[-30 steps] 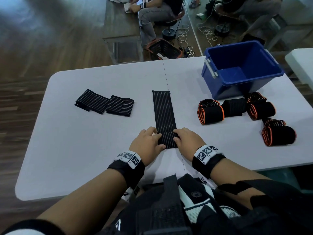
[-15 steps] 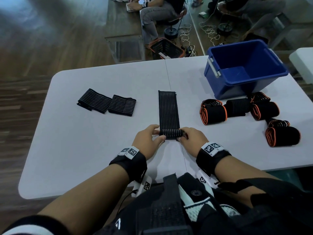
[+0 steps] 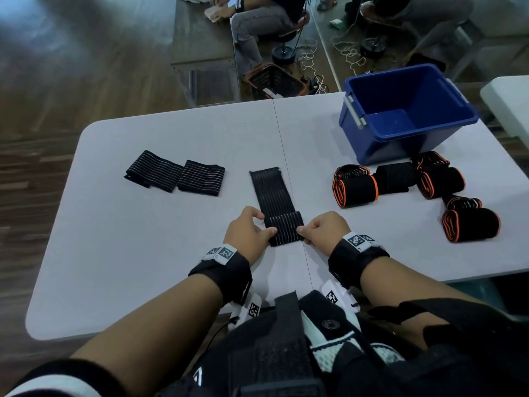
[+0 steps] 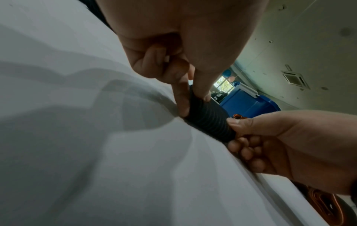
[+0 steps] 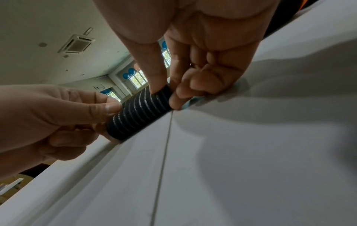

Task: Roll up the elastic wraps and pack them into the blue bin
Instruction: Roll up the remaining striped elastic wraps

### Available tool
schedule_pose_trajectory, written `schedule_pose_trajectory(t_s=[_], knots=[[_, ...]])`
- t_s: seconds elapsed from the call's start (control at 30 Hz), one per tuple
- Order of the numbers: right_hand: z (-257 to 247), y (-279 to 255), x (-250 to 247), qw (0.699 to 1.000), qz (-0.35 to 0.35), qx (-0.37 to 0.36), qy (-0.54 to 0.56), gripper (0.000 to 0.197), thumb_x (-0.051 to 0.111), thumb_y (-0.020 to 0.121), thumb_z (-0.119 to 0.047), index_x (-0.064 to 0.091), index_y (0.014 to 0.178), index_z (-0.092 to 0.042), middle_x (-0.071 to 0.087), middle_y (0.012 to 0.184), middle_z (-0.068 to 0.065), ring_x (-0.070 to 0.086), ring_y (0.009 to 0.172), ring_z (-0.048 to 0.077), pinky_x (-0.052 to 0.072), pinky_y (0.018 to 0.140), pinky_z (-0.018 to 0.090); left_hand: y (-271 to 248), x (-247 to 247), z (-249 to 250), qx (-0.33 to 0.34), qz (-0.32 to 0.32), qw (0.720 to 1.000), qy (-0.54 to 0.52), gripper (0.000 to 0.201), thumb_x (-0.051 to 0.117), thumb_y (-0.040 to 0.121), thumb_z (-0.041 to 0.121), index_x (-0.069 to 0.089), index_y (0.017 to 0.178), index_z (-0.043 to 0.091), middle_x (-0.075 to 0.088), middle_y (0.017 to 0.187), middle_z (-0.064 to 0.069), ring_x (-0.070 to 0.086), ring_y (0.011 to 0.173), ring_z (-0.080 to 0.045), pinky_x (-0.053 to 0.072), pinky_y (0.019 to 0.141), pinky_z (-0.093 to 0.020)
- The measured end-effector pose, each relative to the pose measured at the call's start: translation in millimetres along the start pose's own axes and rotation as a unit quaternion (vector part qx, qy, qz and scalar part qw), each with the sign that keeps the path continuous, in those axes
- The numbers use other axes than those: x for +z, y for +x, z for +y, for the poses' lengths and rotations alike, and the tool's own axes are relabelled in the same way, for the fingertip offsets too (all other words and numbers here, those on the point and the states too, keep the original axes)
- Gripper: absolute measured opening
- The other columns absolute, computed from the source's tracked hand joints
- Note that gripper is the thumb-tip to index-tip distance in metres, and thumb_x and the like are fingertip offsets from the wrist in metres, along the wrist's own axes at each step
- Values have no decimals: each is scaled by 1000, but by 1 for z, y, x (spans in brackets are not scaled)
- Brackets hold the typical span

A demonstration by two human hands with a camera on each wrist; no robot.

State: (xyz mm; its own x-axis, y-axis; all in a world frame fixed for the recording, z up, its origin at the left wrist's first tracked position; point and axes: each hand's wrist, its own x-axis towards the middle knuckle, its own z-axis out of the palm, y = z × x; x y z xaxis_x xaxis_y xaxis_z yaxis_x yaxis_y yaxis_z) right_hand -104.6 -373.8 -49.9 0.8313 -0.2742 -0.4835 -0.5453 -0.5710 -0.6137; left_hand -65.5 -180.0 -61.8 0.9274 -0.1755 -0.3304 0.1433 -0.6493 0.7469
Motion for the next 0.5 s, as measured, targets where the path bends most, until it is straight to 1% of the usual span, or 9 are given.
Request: schedule_pose_trajectory(t_s=[0.07, 0.13, 0.17, 0.2, 0.23, 0.27, 0.33, 0.43, 0.5], knots=[[0, 1, 0, 1000, 2, 6, -10, 38, 70, 88, -33, 72, 65, -3, 73, 70, 15, 69, 72, 29, 57, 72, 35, -2, 1, 0, 7, -5, 1000, 9, 26, 72, 88, 33, 51, 102, 28, 73, 67, 3, 71, 68, -12, 57, 76, -35], [0, 3, 2, 999, 5, 0, -39, 38, 69, 88, -34, 67, 65, -4, 69, 67, 11, 66, 70, 27, 52, 66, 31, -3, 2, 0, 18, -5, 1000, 24, 23, 70, 89, 34, 53, 105, 29, 73, 66, 4, 70, 70, -11, 57, 77, -33], [-1, 3, 3, 998, 15, -8, -52, 31, 68, 88, -34, 63, 70, -9, 65, 68, 5, 64, 71, 25, 47, 64, 29, -3, 2, 1, 26, -4, 999, 37, 22, 69, 90, 34, 55, 107, 29, 73, 67, 4, 70, 71, -11, 56, 77, -33], [-2, 2, 5, 998, 26, -17, -60, 22, 68, 88, -33, 60, 80, -13, 62, 73, -1, 61, 75, 22, 44, 66, 29, -4, 2, 2, 35, -3, 998, 51, 22, 68, 91, 35, 57, 109, 29, 73, 67, 5, 69, 73, -10, 56, 78, -32], [-3, 0, 6, 997, 33, -29, -60, 18, 68, 89, -30, 56, 93, -17, 61, 78, -3, 60, 78, 20, 44, 68, 29, -3, 2, 2, 42, -4, 997, 65, 23, 66, 92, 36, 58, 111, 28, 72, 67, 5, 69, 74, -10, 56, 78, -32], [-3, -1, 7, 996, 34, -47, -63, 21, 67, 89, -28, 53, 104, -20, 61, 83, -3, 61, 80, 20, 47, 71, 31, -4, 2, 2, 49, -4, 996, 78, 24, 65, 93, 36, 59, 114, 27, 72, 67, 5, 68, 75, -9, 55, 78, -32], [-4, -3, 8, 992, 28, -87, -87, 32, 64, 92, -24, 51, 121, -21, 67, 91, 4, 64, 87, 24, 53, 78, 35, -4, 1, 1, 67, -2, 992, 102, 27, 63, 94, 37, 61, 119, 25, 72, 71, 6, 68, 78, -10, 54, 79, -32], [-5, -1, 6, 987, 19, -115, -115, 41, 61, 94, -25, 53, 133, -18, 67, 106, 7, 62, 102, 25, 46, 85, 30, -5, -2, -1, 114, -10, 978, 174, 35, 53, 99, 32, 58, 133, 22, 75, 90, 0, 68, 91, -19, 53, 86, -34], [-5, -2, 3, 985, 5, -128, -119, 45, 65, 91, -28, 54, 133, -18, 64, 101, 2, 60, 98, 21, 41, 82, 26, -7, -4, -1, 150, -34, 963, 221, 41, 47, 97, 22, 55, 137, 18, 74, 100, -5, 67, 96, -26, 52, 85, -36]])
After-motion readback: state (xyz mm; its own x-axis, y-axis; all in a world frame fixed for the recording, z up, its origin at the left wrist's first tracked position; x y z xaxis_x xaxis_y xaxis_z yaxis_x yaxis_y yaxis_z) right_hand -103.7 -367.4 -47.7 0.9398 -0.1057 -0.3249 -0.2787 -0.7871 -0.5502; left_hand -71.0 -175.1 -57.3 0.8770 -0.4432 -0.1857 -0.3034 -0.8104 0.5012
